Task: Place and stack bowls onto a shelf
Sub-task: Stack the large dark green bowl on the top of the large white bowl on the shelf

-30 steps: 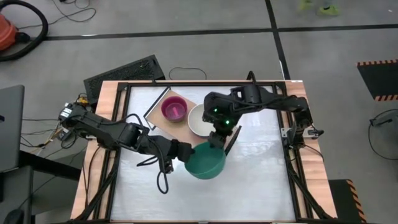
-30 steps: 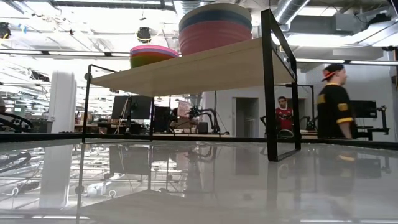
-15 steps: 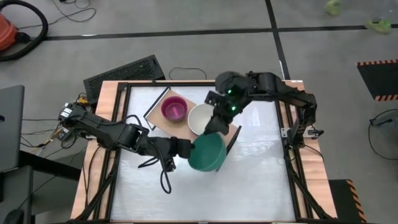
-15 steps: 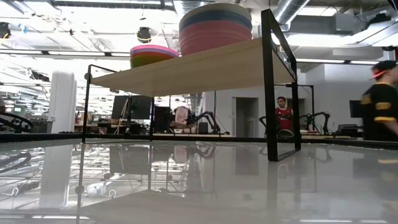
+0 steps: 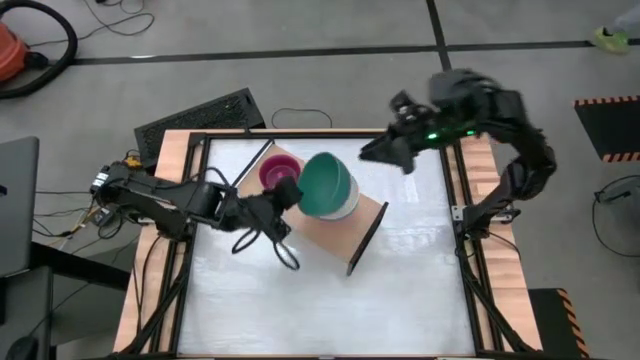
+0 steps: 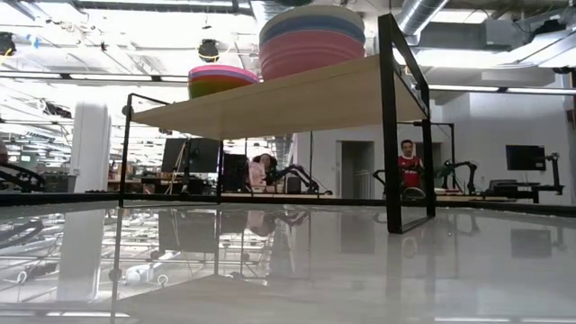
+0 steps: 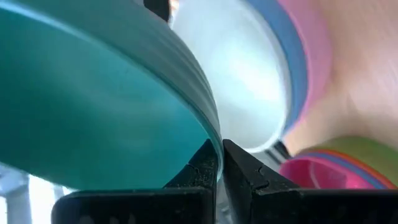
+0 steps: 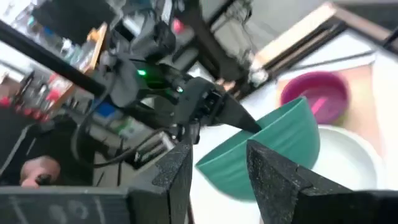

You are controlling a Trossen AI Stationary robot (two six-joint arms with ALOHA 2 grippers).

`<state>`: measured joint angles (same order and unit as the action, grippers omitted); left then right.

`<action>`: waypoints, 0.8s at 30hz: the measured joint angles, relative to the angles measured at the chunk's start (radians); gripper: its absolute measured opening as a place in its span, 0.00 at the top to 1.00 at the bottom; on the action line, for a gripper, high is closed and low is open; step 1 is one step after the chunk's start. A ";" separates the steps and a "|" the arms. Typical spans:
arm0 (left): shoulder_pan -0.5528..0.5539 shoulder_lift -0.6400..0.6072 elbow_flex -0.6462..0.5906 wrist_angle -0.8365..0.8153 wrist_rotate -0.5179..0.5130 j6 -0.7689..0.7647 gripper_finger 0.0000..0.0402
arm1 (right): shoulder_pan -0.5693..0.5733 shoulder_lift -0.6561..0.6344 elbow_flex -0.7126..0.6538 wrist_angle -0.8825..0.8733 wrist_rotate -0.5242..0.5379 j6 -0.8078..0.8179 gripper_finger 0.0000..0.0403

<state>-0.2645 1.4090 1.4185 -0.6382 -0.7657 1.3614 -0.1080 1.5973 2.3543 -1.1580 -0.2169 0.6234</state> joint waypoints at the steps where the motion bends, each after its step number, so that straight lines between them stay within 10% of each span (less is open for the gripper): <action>1: 0.016 -0.005 0.000 -0.011 0.017 -0.008 1.00 | 0.000 -0.019 0.000 -0.007 0.023 -0.004 0.56; 24: 0.203 0.071 0.000 -0.069 0.172 0.461 1.00 | 0.108 -0.169 -0.001 -0.281 0.265 -0.004 0.56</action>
<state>-0.0616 1.4798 1.4181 -0.7073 -0.5933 1.8228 0.0002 1.4281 2.3531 -1.4389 0.0484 0.6197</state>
